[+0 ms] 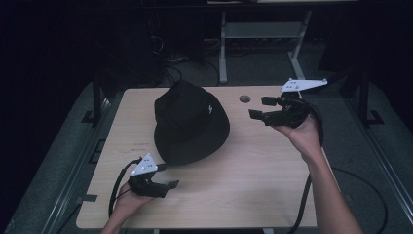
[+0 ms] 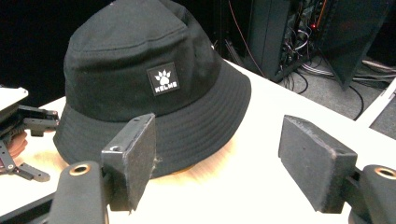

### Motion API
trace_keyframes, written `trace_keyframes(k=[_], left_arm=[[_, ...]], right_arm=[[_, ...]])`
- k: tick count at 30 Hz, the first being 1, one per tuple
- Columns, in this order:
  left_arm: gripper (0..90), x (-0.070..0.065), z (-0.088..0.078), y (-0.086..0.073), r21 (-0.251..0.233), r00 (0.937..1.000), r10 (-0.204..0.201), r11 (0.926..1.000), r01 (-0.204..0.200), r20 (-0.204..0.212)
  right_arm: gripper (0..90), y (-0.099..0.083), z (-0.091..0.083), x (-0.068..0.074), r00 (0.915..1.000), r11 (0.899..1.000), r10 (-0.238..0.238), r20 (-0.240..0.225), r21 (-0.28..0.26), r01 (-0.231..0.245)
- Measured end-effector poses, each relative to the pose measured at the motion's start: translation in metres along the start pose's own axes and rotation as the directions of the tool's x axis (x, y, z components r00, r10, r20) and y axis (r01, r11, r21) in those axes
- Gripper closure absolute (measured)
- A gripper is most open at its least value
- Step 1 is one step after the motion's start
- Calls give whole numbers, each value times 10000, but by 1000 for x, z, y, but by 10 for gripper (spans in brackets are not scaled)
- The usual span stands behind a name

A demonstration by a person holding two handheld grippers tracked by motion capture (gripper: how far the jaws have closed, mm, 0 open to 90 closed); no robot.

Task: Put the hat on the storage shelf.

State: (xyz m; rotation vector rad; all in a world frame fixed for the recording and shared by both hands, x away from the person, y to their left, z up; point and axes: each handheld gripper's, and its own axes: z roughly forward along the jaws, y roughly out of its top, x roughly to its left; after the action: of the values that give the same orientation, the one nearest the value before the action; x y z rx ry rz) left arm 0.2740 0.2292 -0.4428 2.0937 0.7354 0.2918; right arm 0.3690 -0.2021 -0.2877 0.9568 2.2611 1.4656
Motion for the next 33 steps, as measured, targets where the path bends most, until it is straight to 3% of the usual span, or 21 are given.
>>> trace_keyframes(k=[33], left_arm=[[225, -2, -3, -2, 52, 9999, 134, 9999, -134, -19]], right_arm=[[234, -64, -28, -4, 9974, 9980, 628, 348, 7, -629]])
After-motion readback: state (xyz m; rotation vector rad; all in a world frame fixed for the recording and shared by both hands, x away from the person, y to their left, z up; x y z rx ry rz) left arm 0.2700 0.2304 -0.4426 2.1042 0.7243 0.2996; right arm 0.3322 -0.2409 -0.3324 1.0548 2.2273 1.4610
